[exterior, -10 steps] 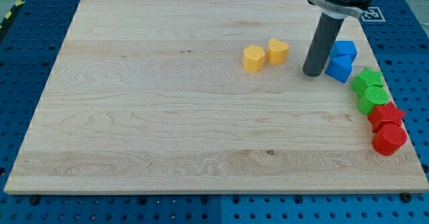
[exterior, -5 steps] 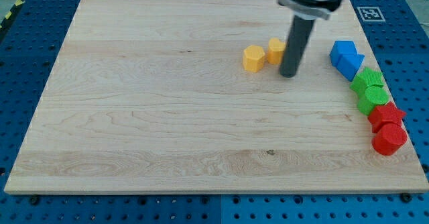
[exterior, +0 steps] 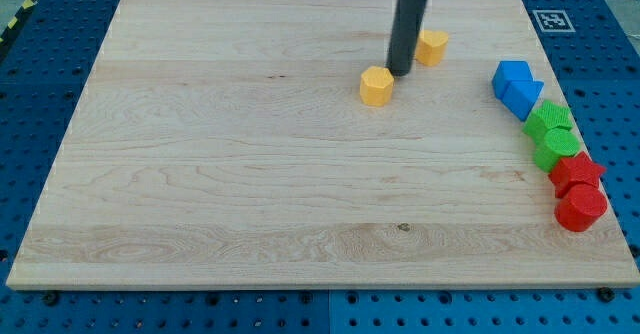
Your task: Slide the heart into the top side of the blue cube
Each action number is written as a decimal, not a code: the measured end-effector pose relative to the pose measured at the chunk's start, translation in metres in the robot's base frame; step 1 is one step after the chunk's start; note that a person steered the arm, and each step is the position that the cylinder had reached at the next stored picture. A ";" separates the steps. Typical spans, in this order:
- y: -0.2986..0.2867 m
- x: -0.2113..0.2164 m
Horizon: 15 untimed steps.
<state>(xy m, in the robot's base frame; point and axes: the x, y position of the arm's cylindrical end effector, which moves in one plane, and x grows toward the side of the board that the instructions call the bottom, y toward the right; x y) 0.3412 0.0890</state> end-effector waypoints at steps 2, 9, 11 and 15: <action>0.073 -0.022; 0.156 -0.056; 0.158 -0.037; 0.137 -0.020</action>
